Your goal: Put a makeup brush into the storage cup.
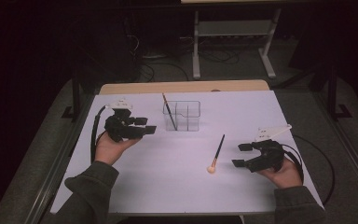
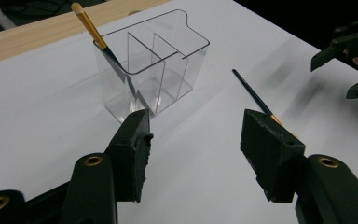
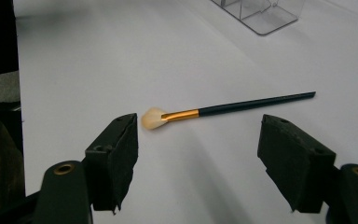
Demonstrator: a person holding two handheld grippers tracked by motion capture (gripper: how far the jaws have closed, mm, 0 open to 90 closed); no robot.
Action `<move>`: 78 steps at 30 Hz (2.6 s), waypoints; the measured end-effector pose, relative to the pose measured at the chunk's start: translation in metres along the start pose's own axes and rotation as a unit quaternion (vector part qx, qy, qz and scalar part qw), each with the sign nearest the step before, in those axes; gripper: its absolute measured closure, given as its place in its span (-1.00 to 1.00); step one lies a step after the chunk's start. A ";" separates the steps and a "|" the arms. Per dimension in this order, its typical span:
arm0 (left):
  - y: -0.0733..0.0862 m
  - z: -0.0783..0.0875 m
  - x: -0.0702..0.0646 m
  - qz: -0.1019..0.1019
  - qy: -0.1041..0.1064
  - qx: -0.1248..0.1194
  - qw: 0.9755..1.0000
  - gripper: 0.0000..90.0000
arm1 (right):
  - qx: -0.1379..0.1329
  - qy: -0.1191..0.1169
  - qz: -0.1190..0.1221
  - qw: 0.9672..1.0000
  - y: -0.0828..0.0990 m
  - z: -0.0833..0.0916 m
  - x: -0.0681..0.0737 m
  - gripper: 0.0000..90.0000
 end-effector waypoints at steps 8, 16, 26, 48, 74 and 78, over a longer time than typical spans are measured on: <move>0.003 0.001 -0.001 -0.005 0.004 0.000 1.000 -0.08 | 0.000 0.001 0.001 1.000 0.000 0.000 0.000 -0.38; 0.005 0.003 -0.003 -0.001 0.004 -0.005 1.000 -0.11 | -0.003 -0.002 0.000 1.000 0.001 0.002 -0.001 -0.39; 0.013 0.006 -0.010 -0.009 0.007 -0.008 1.000 -0.12 | -0.001 -0.004 0.008 1.000 -0.002 0.001 0.000 -0.40; 0.046 0.016 -0.026 -0.026 0.008 -0.017 0.999 -0.24 | 0.031 -0.006 0.034 0.999 -0.011 0.010 -0.003 -0.39; 0.071 0.018 -0.032 -0.046 0.000 -0.023 0.999 -0.34 | 0.090 -0.011 0.070 0.993 -0.048 0.019 -0.023 -0.31; 0.073 0.019 -0.031 -0.048 -0.003 -0.022 0.999 -0.34 | 0.100 -0.014 0.075 0.992 -0.052 0.016 -0.025 -0.31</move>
Point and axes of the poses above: each handheld gripper's, and its own axes: z roughly backward along the jaws, y roughly out of its underside, x roughly to its left, the point moved 9 cm from there along -z, roughly forward along the jaws, and after that the axes turned 4 degrees about -y, right-handed, at the moved point
